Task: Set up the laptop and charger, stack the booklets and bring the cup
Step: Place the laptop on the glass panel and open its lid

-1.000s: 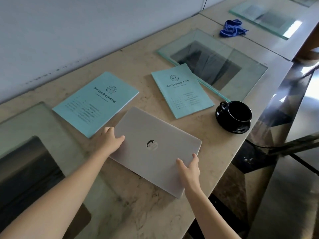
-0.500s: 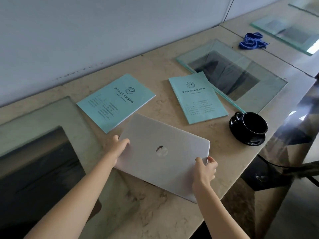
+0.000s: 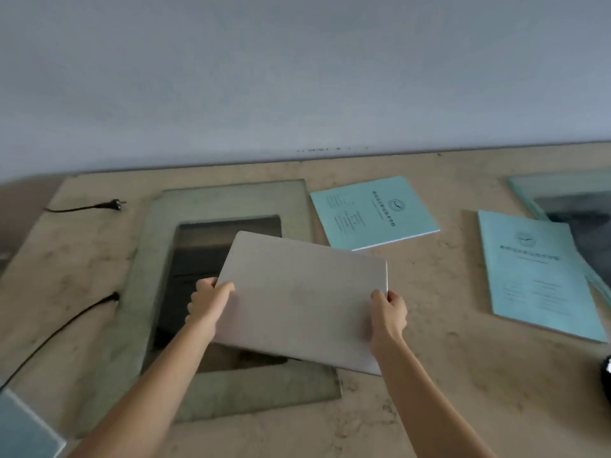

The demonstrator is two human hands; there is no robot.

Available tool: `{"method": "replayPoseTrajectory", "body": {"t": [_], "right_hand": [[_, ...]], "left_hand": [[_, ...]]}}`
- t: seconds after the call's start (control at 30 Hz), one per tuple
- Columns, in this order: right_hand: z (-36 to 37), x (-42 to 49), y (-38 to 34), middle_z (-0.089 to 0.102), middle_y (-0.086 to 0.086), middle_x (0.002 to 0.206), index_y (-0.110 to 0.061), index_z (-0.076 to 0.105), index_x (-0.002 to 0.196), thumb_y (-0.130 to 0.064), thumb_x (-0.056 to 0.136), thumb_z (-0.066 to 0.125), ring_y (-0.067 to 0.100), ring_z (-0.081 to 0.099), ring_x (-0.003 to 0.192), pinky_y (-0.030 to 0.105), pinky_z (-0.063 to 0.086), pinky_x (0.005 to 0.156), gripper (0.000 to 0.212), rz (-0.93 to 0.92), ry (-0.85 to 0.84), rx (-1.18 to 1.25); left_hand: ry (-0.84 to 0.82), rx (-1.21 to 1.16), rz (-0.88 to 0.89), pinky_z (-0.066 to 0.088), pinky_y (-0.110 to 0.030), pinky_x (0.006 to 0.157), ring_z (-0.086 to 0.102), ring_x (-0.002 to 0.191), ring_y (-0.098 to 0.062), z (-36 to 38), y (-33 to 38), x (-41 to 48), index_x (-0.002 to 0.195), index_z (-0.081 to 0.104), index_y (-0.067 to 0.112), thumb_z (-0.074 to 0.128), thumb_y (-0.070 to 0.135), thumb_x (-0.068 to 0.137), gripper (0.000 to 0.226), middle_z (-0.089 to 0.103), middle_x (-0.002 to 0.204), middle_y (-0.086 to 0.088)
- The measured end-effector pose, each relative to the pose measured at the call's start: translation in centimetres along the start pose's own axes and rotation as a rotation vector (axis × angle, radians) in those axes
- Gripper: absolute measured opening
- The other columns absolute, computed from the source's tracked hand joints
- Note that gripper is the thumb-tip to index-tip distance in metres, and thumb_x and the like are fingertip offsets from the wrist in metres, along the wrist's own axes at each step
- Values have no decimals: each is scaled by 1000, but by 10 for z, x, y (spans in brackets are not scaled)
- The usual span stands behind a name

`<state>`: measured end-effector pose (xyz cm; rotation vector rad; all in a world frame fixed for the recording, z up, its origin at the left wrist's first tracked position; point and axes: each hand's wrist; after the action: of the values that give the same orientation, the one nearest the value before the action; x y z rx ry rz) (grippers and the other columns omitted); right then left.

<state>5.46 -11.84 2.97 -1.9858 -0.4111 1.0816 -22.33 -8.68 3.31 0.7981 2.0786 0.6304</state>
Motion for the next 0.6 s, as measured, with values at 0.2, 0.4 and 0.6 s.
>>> {"method": "replayPoseTrajectory", "body": {"t": [0.2, 0.4, 0.6], "right_hand": [[69, -30, 8, 57, 20, 114, -13, 55, 96, -27, 79, 48, 29, 48, 96, 43, 39, 80, 23, -64, -151, -164], [115, -50, 18, 47, 18, 134, -5, 54, 126, -25, 87, 49, 37, 40, 124, 48, 36, 103, 44, -106, -156, -358], [132, -53, 24, 52, 21, 128, -1, 57, 120, -22, 84, 50, 38, 45, 120, 50, 39, 100, 43, -109, -113, -353]], "left_hand": [[133, -229, -58, 31, -28, 55, 45, 72, -27, -61, -53, 17, 58, 49, 7, 61, 5, 73, 19, 46, 61, -9], [183, -291, -73, 22, -29, 53, 33, 57, -19, -90, -98, 29, 56, 43, 9, 54, -4, 79, 28, 39, 59, -7], [140, -315, -17, 22, -29, 55, 35, 63, -18, -100, -104, 39, 63, 46, 9, 50, 18, 55, 12, 40, 61, -9]]}}
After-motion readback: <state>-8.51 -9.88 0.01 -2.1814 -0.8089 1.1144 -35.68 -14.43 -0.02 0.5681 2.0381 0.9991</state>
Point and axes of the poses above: each hand's wrist, its own x-axis towards the middle knuckle, its own z-axis out of the palm, y = z × x
